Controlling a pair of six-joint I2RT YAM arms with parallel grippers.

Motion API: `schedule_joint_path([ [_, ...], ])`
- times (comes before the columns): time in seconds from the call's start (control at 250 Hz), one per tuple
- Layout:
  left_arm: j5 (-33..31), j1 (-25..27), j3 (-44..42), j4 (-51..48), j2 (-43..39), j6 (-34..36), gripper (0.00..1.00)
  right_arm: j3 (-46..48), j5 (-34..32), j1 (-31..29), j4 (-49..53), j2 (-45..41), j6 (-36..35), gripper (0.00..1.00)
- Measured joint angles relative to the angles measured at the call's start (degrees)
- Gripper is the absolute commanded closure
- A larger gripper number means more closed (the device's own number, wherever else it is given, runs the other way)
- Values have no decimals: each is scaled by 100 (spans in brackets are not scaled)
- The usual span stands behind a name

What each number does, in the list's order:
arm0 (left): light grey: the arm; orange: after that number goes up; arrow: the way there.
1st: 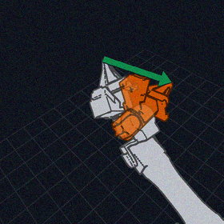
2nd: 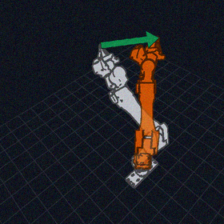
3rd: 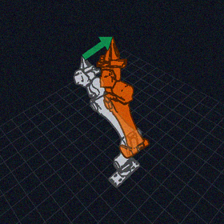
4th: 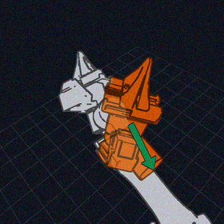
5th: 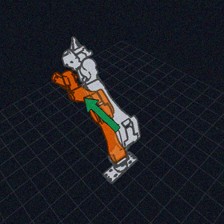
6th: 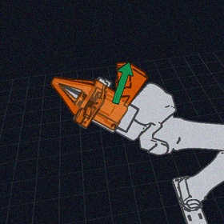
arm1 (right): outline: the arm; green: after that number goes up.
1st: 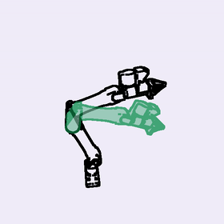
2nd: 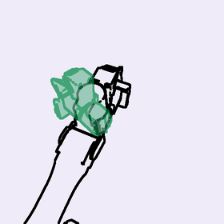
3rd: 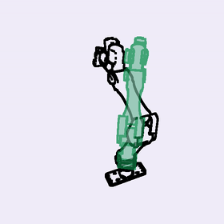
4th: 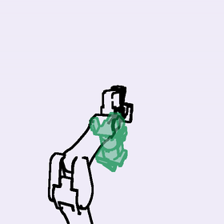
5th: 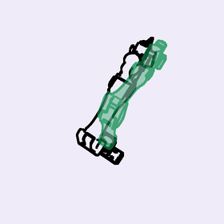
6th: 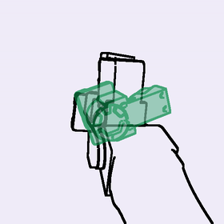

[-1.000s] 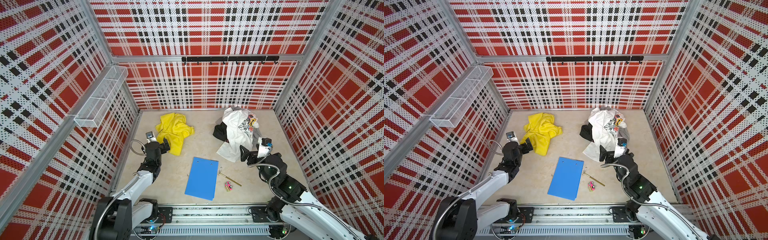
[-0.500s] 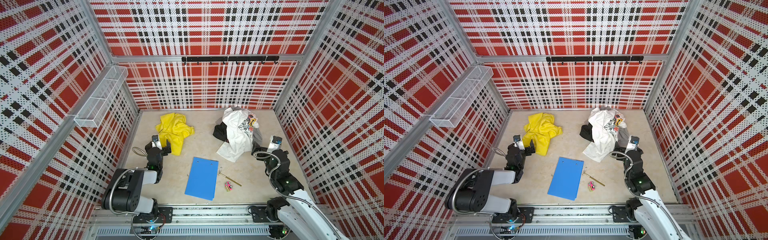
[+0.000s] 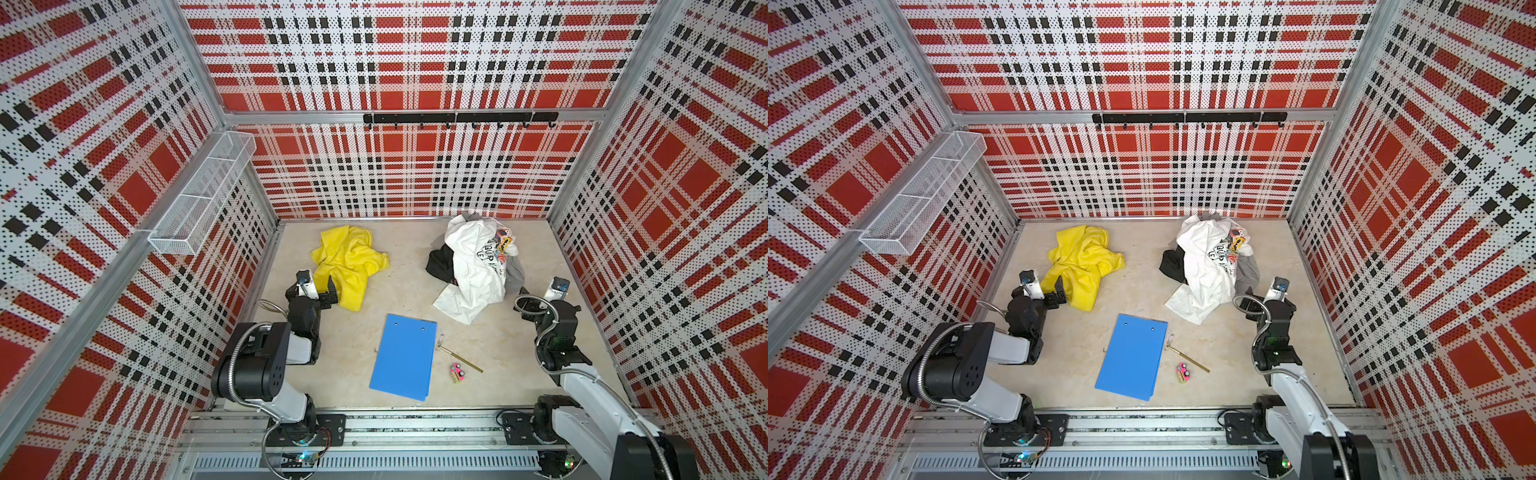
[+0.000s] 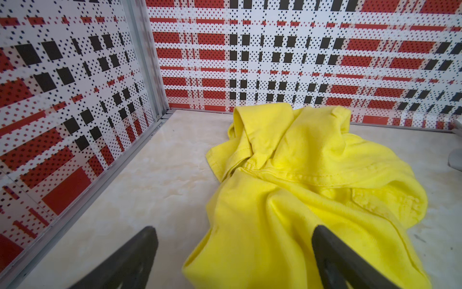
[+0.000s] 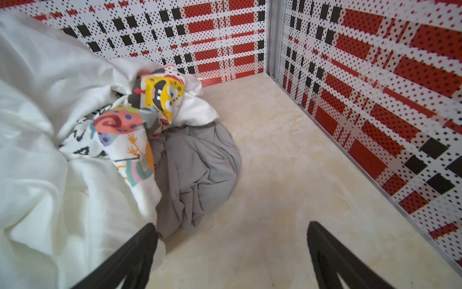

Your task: Pick out a specific cloth from the pile

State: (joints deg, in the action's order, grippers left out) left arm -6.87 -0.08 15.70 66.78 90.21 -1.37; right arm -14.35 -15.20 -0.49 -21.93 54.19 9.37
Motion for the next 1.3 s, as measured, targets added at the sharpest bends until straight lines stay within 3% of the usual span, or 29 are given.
schedule_joint_path([
  [0.308,-140,140,11,-4,0,39,1,225,-214,26,-2076,1458,-282,0],
  [0.824,-254,168,11,-7,0,61,1,297,-175,26,-4680,3318,-592,0],
  [1.301,-258,168,11,-9,0,61,1,72,-44,-17,-4603,3469,-793,0],
])
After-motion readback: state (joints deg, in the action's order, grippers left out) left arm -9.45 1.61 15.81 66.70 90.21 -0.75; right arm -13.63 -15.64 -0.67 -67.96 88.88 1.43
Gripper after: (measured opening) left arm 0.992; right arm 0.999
